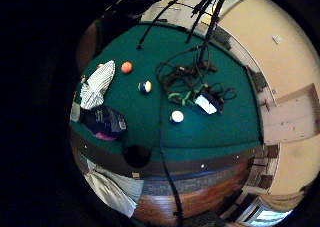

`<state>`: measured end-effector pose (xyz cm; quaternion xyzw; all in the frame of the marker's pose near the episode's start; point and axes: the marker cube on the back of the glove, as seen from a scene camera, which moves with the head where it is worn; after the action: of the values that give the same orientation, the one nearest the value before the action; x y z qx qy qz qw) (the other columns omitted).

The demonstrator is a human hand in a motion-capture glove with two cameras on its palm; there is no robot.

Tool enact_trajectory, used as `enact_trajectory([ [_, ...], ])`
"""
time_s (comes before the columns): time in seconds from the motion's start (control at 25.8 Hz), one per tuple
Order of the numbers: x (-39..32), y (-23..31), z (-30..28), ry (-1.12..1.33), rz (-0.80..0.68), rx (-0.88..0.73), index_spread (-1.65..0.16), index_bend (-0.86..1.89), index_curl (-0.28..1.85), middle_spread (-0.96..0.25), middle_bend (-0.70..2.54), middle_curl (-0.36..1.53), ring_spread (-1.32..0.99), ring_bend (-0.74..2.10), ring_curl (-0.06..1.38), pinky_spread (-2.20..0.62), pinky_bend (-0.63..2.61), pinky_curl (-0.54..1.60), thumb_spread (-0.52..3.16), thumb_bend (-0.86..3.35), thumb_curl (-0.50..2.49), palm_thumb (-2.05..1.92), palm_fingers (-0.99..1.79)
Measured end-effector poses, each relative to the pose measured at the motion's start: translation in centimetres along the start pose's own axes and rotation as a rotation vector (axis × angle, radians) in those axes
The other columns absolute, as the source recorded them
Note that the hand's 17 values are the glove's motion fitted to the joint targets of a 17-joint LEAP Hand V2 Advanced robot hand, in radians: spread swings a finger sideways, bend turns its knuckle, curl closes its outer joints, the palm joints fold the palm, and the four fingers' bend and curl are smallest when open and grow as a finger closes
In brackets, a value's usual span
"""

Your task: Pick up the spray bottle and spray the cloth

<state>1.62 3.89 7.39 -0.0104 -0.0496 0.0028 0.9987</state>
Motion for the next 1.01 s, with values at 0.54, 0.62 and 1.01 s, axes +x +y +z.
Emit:
enact_trajectory([
  [0.54, 1.6, 2.8, 5.4, -0.056, 0.019, -0.035, -0.41, 0.09, 0.17, -0.08, 0.25, 0.32, -0.09, 0.39, 0.27, 0.23, 0.37, 0.33, 0.94, -0.03, 0.27, 0.17, 0.31],
  [0.62, 1.8, 3.1, 6.3, -0.059, 0.022, -0.042, -0.41, 0.1, 0.17, -0.08, 0.26, 0.32, -0.09, 0.39, 0.28, 0.23, 0.38, 0.33, 0.93, -0.03, 0.27, 0.17, 0.31],
  [1.01, 1.3, 4.3, 9.8, -0.1, 0.028, -0.104, -0.4, 0.11, 0.17, -0.08, 0.26, 0.33, -0.09, 0.41, 0.29, 0.23, 0.39, 0.34, 0.92, -0.03, 0.29, 0.17, 0.3],
])
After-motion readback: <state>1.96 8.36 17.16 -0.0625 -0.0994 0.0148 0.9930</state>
